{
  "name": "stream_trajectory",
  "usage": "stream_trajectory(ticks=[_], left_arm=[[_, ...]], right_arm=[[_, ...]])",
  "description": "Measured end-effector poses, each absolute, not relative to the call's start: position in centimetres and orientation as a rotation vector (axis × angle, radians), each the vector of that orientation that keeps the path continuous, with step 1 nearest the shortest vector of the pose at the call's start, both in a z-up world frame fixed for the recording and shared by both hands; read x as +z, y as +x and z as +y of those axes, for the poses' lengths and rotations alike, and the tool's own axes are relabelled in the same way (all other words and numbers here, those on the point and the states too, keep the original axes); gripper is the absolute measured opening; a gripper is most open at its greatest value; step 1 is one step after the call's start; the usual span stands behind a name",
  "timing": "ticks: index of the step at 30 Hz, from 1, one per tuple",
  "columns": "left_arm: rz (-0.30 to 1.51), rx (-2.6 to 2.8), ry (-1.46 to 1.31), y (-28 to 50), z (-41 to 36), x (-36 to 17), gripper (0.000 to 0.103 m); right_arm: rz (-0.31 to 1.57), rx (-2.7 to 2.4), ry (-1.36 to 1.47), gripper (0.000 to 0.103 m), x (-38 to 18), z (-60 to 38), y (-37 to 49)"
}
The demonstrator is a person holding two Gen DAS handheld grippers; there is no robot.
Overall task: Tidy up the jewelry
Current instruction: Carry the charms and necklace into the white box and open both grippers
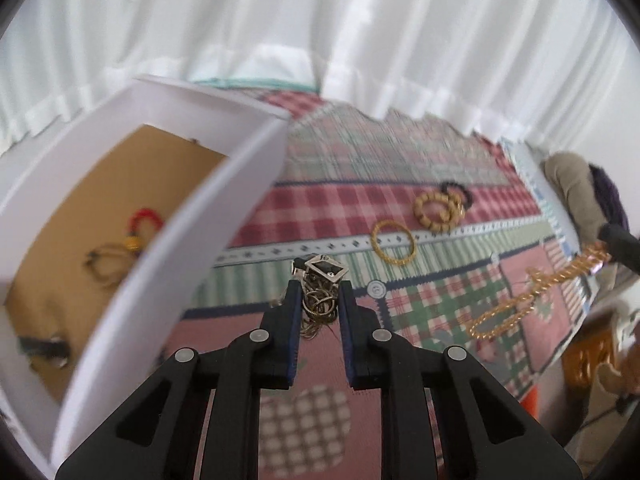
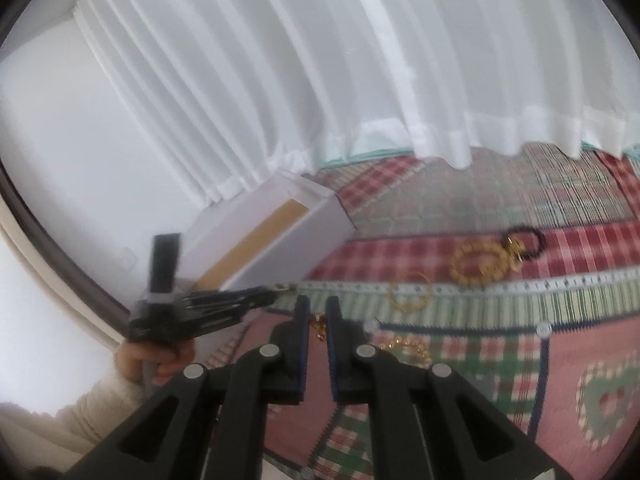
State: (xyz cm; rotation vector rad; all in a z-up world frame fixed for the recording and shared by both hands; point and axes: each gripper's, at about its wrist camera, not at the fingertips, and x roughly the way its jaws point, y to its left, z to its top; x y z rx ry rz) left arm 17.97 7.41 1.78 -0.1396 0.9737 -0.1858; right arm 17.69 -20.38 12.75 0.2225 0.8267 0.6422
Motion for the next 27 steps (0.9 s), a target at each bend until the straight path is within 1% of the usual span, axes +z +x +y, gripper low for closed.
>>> stream_trajectory(ticks=[7,10,13,17,21,27], left_arm=[[0.895,-0.066,-0.252,15.0,14.9,7.4,0.016],[0.855,0.019,-0.275,14.2,18.5,9.0,0.016],[0.842,0.106,-0.303,14.1,22.1,9.4,0.016],[0.848,0.189,-0.331,14.9,25.8,8.8,0.016],[0.881,0.249,-0.367,16.4,28.4,6.4,0.016],[0.958,0.29,-0.406,17.9,30.4,1.5,0.016]], right_arm=[[0.794,0.747,0.176,0.008,17.0,-14.5,20.4],[0.767,0.792,0.152,0.008,19.0,-11.3,21.7],[0.74,0.838,0.14,0.008,20.9,-7.7,23.4],[0.732,0.896,0.136,0.008,22.1,-2.8,26.1],[0.737,0.921,0.103,0.008,21.6,2.2,28.6],[0.814,0.906,0.036,0.008,17.3,8.6,32.6]])
